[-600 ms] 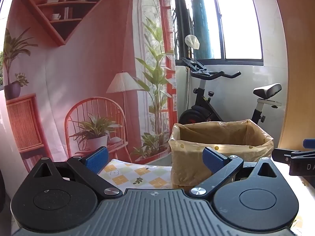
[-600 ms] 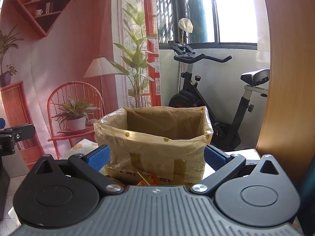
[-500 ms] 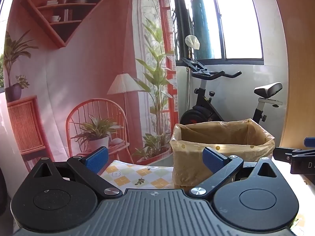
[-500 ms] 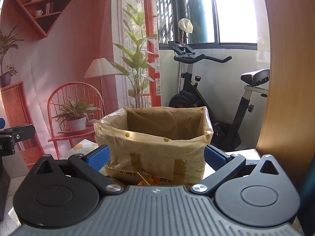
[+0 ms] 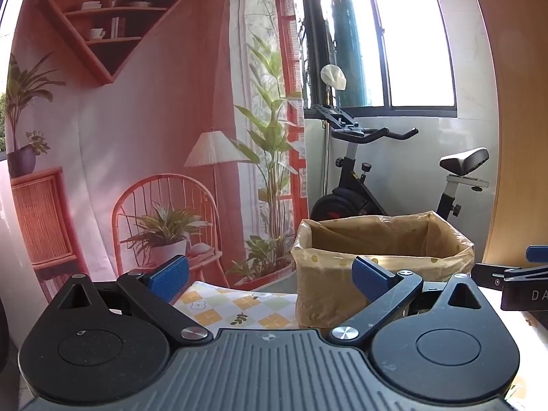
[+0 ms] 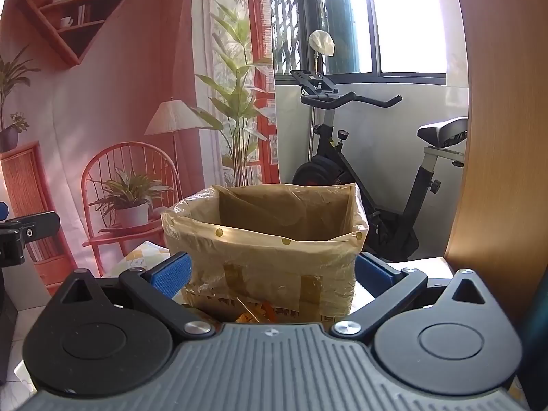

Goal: Organize snacks

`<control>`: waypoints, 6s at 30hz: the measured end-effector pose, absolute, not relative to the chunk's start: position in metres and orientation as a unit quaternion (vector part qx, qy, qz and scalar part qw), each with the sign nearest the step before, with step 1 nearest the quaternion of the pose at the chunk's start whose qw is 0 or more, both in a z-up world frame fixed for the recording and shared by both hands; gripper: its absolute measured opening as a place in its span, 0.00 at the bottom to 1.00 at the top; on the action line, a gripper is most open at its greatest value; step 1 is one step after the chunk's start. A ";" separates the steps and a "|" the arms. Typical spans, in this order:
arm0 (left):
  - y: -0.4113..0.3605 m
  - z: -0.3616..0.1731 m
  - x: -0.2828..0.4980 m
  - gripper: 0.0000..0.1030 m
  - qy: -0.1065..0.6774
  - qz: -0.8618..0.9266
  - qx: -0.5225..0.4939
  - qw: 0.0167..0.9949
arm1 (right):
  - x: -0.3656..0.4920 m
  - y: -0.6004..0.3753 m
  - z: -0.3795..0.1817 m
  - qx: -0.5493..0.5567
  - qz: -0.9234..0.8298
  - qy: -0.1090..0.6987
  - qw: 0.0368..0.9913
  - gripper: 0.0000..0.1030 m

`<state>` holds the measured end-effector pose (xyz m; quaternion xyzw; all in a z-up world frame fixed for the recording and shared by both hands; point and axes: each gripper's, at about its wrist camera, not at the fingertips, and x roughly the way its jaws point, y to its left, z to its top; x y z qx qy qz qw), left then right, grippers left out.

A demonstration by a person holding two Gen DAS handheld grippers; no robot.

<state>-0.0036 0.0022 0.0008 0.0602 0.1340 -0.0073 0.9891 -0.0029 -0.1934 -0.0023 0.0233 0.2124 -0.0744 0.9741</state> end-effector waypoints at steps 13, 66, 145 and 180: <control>0.000 0.000 -0.003 0.99 0.134 -0.005 0.065 0.989 | -0.006 -0.195 0.001 0.025 -0.072 0.207 0.975 1.00; 0.000 -0.003 -0.003 0.99 0.134 -0.003 0.063 0.989 | -0.008 -0.193 -0.001 0.025 -0.068 0.209 0.975 1.00; 0.044 -0.173 -0.004 0.81 0.259 -0.060 0.012 0.964 | -0.014 -0.183 -0.161 0.122 -0.046 0.309 0.942 0.48; 0.041 -0.184 -0.004 0.78 0.275 -0.077 0.012 0.958 | 0.007 -0.187 -0.199 0.116 -0.040 0.343 0.931 0.59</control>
